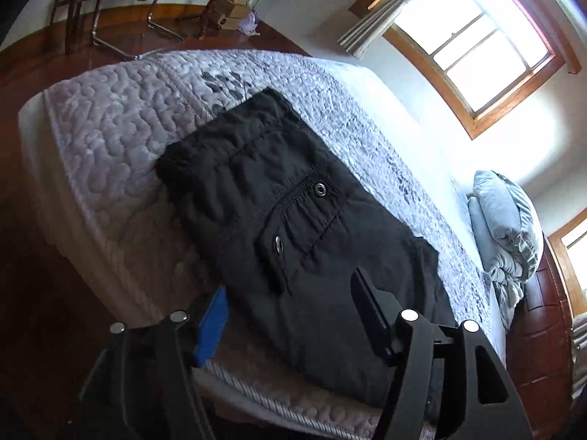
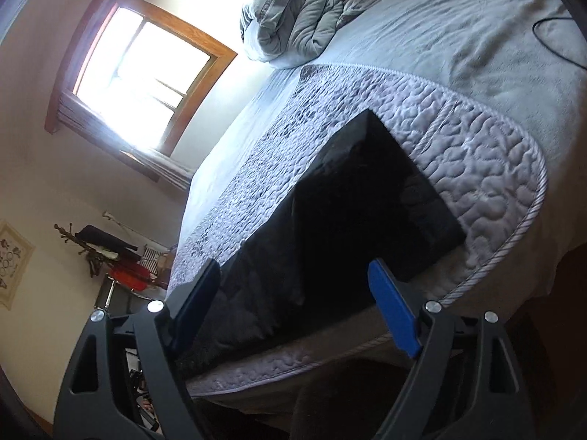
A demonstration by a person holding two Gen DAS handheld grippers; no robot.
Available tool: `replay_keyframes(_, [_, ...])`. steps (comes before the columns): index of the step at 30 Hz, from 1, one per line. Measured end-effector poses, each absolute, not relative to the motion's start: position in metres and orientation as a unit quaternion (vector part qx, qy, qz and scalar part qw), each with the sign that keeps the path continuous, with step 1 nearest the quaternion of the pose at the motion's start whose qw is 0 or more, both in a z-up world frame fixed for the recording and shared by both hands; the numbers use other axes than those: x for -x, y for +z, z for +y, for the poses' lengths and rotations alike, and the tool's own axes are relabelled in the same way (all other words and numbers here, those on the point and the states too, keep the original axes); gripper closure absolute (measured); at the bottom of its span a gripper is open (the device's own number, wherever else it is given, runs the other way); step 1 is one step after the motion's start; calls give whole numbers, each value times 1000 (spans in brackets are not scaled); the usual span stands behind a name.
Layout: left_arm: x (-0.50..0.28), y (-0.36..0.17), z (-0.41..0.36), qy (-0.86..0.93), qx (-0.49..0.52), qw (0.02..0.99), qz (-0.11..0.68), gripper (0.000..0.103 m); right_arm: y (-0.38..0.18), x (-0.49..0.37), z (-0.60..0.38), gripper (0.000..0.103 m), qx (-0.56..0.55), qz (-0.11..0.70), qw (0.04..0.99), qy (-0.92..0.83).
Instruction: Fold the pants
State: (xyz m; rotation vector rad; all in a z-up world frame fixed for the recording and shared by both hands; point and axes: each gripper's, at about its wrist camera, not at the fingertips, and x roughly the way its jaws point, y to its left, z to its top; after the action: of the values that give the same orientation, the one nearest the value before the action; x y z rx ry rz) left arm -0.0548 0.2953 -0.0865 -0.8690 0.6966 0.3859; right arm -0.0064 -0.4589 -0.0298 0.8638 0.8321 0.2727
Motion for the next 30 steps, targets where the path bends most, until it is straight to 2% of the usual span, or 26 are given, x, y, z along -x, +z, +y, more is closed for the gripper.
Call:
replay_keyframes(5, [74,-65,276,178,414,841,299,25,-62,-21,-436,17,-418,442,787,100])
replay_keyframes(6, [75,-62,271,175,415,843,293,19,-72,-28,-433,17,-428,452,777,89])
replay_keyframes(7, [72,-61,268,170,415,845,292,17,-81,-33,-431,17,-437,456,771,86])
replay_keyframes(9, [62,-62,258,145,411,850,297,17,-92,-44,-425,34,-434,464,768,80])
replay_keyframes(11, [46,-66,253,132,402,851,310,15,-95,-61,-419,78,-414,474,773,80])
replay_keyframes(12, [38,-69,250,128,398,851,317,14,-92,-69,-416,90,-404,477,776,80])
replay_keyframes(13, [31,-74,248,124,398,849,325,14,-86,-76,-412,97,-396,474,782,89])
replay_keyframes(15, [19,-84,244,115,406,843,333,14,-55,-89,-400,98,-371,446,805,125])
replay_keyframes(18, [7,-99,239,121,409,832,356,14,10,-87,-379,98,-323,361,848,217])
replay_keyframes(20, [4,-108,239,125,412,826,365,14,34,-75,-374,98,-316,320,854,262])
replay_keyframes(22, [4,-113,239,126,412,824,368,14,36,-59,-375,98,-302,309,861,267])
replay_keyframes(24, [4,-113,239,127,410,824,370,14,5,-50,-388,97,-324,355,846,230])
replay_keyframes(27, [3,-111,238,128,399,825,380,14,-66,-37,-409,85,-358,460,797,155])
replay_keyframes(28, [2,-110,238,129,396,825,383,14,-84,-30,-414,74,-368,479,784,142])
replay_keyframes(29, [2,-109,237,129,394,824,386,14,-97,-21,-418,57,-378,492,772,136])
replay_keyframes(30, [2,-106,237,131,393,822,389,13,-106,-12,-423,58,-398,490,763,137])
